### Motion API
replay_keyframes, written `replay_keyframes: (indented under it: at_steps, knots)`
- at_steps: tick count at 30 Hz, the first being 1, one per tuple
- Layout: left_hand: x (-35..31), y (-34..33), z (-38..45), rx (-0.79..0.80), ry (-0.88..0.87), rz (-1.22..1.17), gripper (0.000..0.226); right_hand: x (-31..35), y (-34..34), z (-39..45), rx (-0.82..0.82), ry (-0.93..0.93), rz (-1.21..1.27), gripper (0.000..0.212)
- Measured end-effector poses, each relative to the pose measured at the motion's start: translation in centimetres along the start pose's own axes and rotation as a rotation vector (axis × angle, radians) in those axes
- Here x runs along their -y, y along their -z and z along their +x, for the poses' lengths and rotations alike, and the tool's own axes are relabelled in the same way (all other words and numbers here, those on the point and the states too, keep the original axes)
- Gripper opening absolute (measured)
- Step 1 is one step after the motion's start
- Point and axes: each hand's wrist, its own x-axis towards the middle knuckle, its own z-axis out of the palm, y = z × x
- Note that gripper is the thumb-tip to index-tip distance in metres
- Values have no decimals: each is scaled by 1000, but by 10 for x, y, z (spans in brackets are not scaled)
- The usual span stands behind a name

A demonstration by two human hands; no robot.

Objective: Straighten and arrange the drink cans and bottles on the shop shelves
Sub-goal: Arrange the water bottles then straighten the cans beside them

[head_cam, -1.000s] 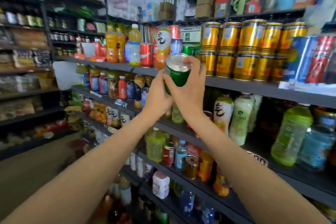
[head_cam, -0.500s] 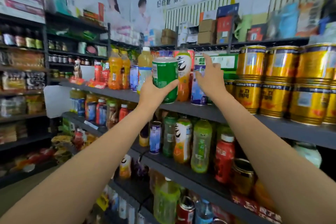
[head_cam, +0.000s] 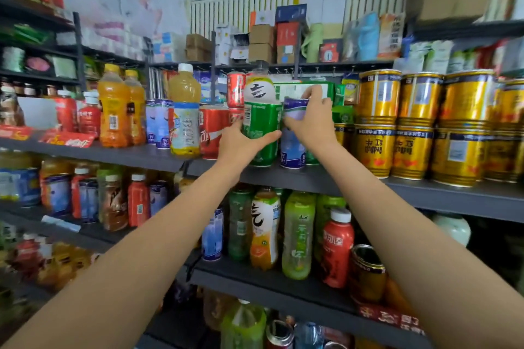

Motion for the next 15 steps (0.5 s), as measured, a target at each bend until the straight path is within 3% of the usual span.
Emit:
replay_keyframes:
  at_steps: [6,10,15]
  knots:
    - [2,-4,9,66,7,-56,60,11,24,-10,-116,-57,-15,44]
    - [3,-17,14,70,12,14,78,15,51,-16,-163,-44,-117,46]
    - [7,-44,10,77,38,22,57,12,67,-20,-179,-83,-95,48]
